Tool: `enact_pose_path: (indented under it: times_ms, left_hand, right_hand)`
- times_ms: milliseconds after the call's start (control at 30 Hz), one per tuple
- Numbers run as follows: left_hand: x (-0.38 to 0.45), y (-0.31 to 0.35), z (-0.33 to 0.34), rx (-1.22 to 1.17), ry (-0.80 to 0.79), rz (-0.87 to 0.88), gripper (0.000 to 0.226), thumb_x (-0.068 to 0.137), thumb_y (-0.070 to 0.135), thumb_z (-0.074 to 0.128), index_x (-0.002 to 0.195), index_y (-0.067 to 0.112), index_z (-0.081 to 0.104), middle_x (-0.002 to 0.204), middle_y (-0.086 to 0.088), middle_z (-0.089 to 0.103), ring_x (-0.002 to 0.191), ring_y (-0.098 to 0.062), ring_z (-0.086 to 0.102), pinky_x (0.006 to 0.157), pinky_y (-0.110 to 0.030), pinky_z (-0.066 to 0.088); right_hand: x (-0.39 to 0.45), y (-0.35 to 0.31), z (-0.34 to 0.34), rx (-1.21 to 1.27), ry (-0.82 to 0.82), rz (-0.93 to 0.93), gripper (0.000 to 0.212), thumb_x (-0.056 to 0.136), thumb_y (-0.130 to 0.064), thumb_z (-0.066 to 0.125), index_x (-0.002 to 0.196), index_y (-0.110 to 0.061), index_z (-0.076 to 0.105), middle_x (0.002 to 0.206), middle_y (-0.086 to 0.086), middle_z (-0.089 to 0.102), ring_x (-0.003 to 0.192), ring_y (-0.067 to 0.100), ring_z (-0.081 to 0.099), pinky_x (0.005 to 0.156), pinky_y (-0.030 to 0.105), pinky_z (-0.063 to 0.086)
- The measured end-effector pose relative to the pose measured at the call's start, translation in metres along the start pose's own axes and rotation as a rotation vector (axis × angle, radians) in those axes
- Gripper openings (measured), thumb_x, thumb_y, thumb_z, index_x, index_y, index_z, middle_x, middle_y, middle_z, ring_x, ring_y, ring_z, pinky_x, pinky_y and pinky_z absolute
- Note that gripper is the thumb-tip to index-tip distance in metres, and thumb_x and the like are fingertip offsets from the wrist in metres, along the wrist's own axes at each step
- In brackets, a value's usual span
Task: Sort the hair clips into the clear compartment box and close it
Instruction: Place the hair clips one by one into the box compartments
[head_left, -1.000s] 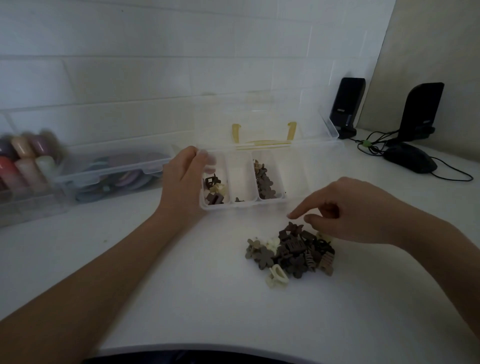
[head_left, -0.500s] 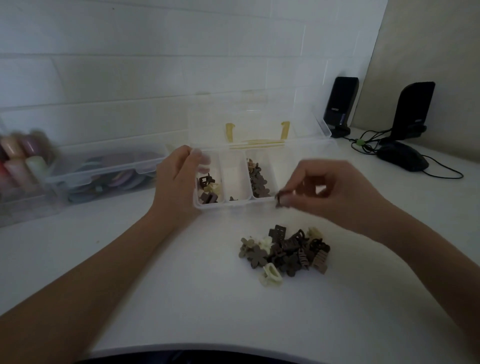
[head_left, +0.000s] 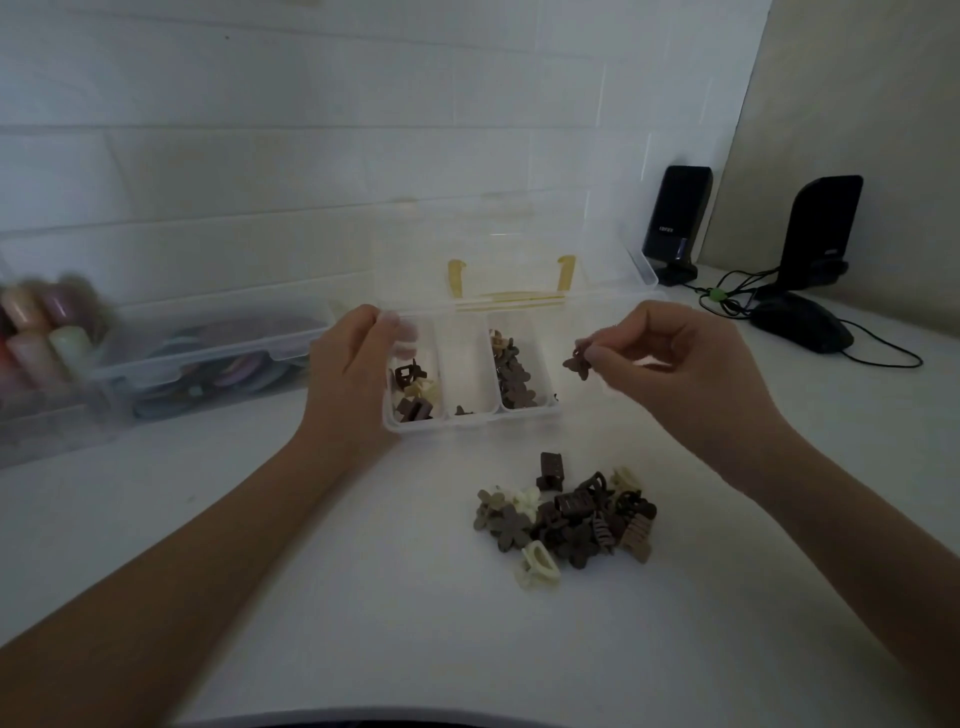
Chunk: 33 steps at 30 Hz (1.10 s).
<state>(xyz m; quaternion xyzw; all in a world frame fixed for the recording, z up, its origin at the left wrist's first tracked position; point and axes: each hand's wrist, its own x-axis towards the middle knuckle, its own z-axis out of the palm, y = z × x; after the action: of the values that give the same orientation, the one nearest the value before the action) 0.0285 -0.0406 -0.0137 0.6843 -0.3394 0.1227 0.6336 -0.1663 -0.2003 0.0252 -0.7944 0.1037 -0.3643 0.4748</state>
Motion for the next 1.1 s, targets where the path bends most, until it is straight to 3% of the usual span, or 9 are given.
enact_pose_path:
  times_ms: [133, 233, 333, 400, 533, 600, 767, 933, 1100]
  left_hand:
    - [-0.002, 0.002, 0.001, -0.03, -0.006, -0.023, 0.029, 0.088, 0.032, 0.043, 0.075, 0.012, 0.06, 0.084, -0.012, 0.068, 0.078, -0.026, 0.066, 0.07, -0.047, 0.05]
    - [-0.001, 0.002, 0.002, -0.023, -0.007, -0.02, 0.029, 0.088, 0.03, 0.043, 0.075, 0.012, 0.061, 0.082, -0.011, 0.067, 0.079, -0.027, 0.066, 0.071, -0.046, 0.049]
    - [-0.002, 0.004, 0.002, -0.066, -0.015, -0.044, 0.027, 0.085, 0.034, 0.045, 0.074, 0.015, 0.061, 0.081, -0.01, 0.066, 0.08, -0.027, 0.066, 0.068, -0.044, 0.047]
    - [-0.002, 0.004, 0.002, -0.073, -0.008, -0.04, 0.028, 0.085, 0.032, 0.045, 0.074, 0.011, 0.061, 0.082, -0.011, 0.066, 0.08, -0.029, 0.065, 0.07, -0.047, 0.048]
    - [0.0, 0.001, 0.001, -0.071, -0.002, -0.059, 0.03, 0.087, 0.028, 0.043, 0.075, 0.009, 0.061, 0.084, -0.012, 0.067, 0.079, -0.03, 0.066, 0.073, -0.047, 0.049]
    - [-0.001, 0.002, 0.001, -0.078, 0.0, -0.075, 0.029, 0.087, 0.029, 0.043, 0.074, 0.01, 0.061, 0.082, -0.007, 0.066, 0.075, -0.022, 0.065, 0.07, -0.042, 0.048]
    - [-0.002, 0.003, 0.001, -0.106, 0.0, -0.095, 0.031, 0.086, 0.03, 0.043, 0.079, 0.004, 0.061, 0.082, -0.007, 0.066, 0.074, -0.02, 0.064, 0.069, -0.042, 0.047]
    - [-0.002, 0.004, 0.0, -0.08, 0.004, -0.089, 0.031, 0.086, 0.032, 0.044, 0.076, 0.008, 0.061, 0.083, -0.008, 0.067, 0.075, -0.021, 0.065, 0.07, -0.051, 0.05]
    - [-0.001, 0.004, 0.001, -0.059, 0.018, -0.068, 0.037, 0.086, 0.03, 0.044, 0.081, -0.002, 0.061, 0.078, -0.002, 0.065, 0.074, -0.023, 0.064, 0.076, -0.042, 0.048]
  right_hand:
    - [0.003, 0.018, 0.011, -0.365, 0.093, -0.155, 0.007, 0.076, -0.02, 0.073, 0.072, -0.019, 0.068, 0.089, -0.011, 0.062, 0.083, 0.009, 0.052, 0.067, 0.013, 0.037]
    - [0.01, 0.031, 0.014, -0.615, 0.027, -0.17, 0.005, 0.079, -0.026, 0.071, 0.077, -0.022, 0.072, 0.098, -0.009, 0.056, 0.093, 0.008, 0.043, 0.079, 0.022, 0.031]
    - [0.009, 0.029, 0.011, -0.613, 0.06, -0.21, 0.009, 0.084, -0.028, 0.066, 0.081, -0.024, 0.074, 0.103, -0.009, 0.057, 0.093, 0.005, 0.041, 0.084, 0.026, 0.032]
    - [0.005, 0.021, 0.006, -0.534, 0.042, -0.25, 0.01, 0.083, -0.027, 0.065, 0.083, -0.024, 0.075, 0.09, -0.01, 0.06, 0.082, 0.004, 0.044, 0.076, 0.019, 0.034]
    - [-0.003, -0.001, -0.007, -0.19, -0.389, -0.172, 0.007, 0.08, -0.024, 0.07, 0.084, -0.021, 0.075, 0.049, -0.005, 0.056, 0.044, 0.008, 0.042, 0.049, 0.017, 0.037]
    - [-0.003, -0.001, -0.009, -0.252, -0.519, -0.157, 0.011, 0.079, -0.029, 0.071, 0.088, -0.025, 0.074, 0.043, -0.006, 0.048, 0.04, 0.008, 0.036, 0.046, 0.02, 0.035]
    - [-0.004, 0.01, -0.002, -0.526, -0.624, -0.105, 0.019, 0.079, -0.04, 0.069, 0.098, -0.038, 0.07, 0.047, -0.007, 0.049, 0.042, 0.007, 0.039, 0.05, 0.026, 0.037]
    - [-0.004, 0.009, -0.001, -0.502, -0.643, -0.132, 0.011, 0.076, -0.036, 0.074, 0.085, -0.034, 0.069, 0.061, -0.013, 0.056, 0.053, 0.006, 0.046, 0.053, 0.022, 0.04]
    - [-0.006, 0.007, 0.002, -0.455, -0.606, -0.205, 0.01, 0.074, -0.019, 0.078, 0.075, -0.023, 0.069, 0.091, -0.013, 0.066, 0.072, 0.006, 0.062, 0.056, 0.007, 0.04]
